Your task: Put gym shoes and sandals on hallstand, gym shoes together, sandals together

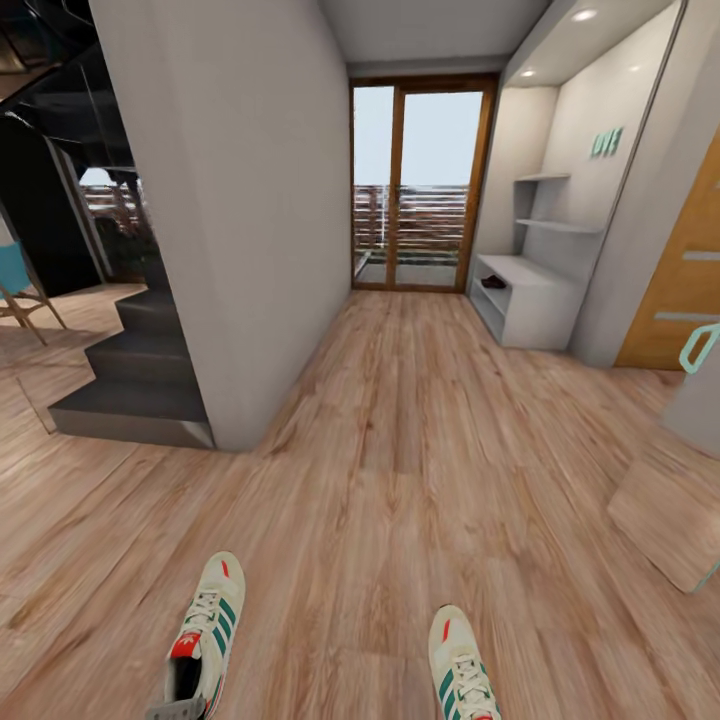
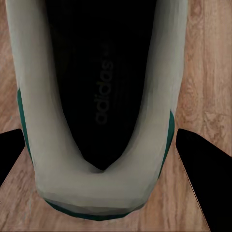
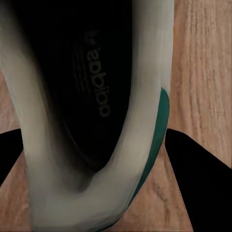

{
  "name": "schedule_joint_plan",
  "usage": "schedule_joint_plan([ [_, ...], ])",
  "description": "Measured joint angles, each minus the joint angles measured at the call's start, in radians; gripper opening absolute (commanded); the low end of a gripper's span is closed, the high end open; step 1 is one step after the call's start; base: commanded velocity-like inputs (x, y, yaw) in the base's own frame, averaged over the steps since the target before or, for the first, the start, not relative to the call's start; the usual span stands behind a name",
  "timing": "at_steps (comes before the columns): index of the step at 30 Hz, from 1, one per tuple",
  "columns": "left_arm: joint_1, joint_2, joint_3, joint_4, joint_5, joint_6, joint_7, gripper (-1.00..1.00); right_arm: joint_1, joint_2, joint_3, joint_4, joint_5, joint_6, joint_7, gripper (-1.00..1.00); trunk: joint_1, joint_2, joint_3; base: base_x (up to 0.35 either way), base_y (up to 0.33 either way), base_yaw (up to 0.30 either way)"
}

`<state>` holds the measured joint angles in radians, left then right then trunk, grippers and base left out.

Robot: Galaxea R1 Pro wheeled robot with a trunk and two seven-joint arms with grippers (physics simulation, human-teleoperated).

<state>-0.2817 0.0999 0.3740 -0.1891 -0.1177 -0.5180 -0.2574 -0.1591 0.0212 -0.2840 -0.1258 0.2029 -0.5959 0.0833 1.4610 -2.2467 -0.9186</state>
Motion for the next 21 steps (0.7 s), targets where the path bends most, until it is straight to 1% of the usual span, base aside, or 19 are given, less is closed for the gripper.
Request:
schedule_joint_plan([
  [21, 0.000, 0.000, 0.000, 0.001, -0.001, 0.000, 0.000, -1.00, 0.000, 0.000, 0.000, 0.000, 0.000, 0.000, 0.000, -1.00, 0.000, 0.000, 0.000, 0.340, 0.000, 0.000],
])
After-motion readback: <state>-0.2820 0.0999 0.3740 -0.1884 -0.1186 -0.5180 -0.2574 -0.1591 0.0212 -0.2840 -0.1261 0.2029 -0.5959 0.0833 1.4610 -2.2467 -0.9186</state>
